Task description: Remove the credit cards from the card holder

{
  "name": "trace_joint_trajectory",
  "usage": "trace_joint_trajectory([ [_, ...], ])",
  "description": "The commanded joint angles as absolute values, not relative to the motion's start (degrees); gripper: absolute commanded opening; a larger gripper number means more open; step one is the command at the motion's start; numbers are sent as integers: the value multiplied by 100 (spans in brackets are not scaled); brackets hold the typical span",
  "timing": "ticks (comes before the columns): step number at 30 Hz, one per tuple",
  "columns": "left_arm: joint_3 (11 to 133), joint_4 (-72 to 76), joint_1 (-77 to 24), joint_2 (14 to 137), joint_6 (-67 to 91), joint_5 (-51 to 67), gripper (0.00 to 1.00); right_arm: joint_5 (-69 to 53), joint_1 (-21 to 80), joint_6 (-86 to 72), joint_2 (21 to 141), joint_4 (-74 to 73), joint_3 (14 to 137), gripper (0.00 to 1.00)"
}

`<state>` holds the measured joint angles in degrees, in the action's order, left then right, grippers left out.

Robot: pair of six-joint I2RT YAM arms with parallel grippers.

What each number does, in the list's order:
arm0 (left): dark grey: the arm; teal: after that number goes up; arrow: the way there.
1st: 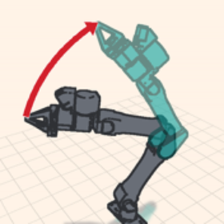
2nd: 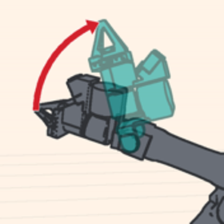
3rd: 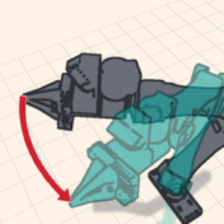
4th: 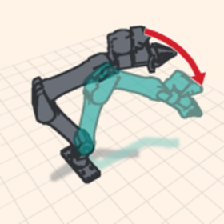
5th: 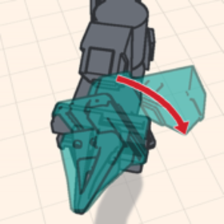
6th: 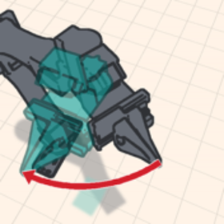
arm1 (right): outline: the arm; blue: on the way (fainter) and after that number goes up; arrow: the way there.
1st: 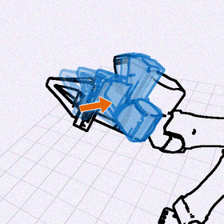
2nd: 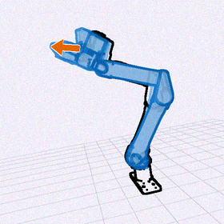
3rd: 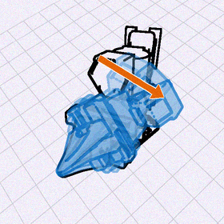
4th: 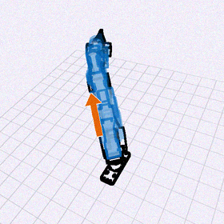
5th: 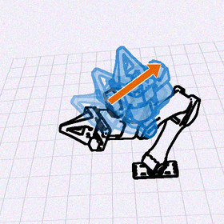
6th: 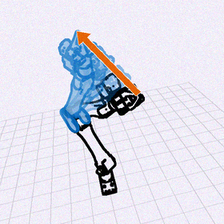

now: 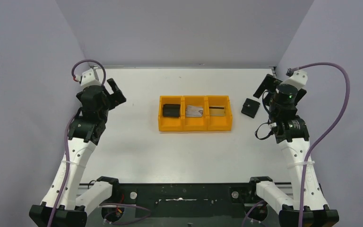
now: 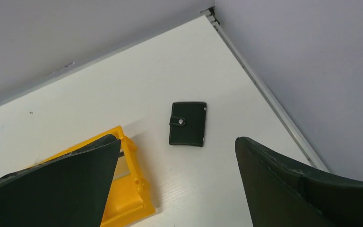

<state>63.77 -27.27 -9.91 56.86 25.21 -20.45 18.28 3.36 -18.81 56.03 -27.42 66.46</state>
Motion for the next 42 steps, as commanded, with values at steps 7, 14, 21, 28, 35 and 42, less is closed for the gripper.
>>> trace_joint_trajectory([
  [7, 4877, -2393, -1416, 4722, 2742, -2037, 96, 546, 80, -2457, 4955, -3236, 5289, 98],
  [14, 3813, -2145, -1570, 3668, 3017, -1900, 97, -242, 16, -2913, 4926, -3117, 4503, 98],
  [21, 3610, -2169, -1635, 3404, 2761, -1589, 97, -1011, 58, -3475, 5099, -2617, 3957, 98],
  [28, 3791, -2252, -1591, 4005, 2591, -1017, 97, -1146, 198, -3845, 5853, -1959, 4020, 98],
  [35, 3777, -2143, -1279, 4325, 2536, -748, 97, -1422, 311, -3826, 7132, -1366, 4558, 98],
  [42, 3772, -2007, -939, 4343, 2527, -627, 97, -1459, 488, -3389, 8370, -1367, 5538, 98],
])
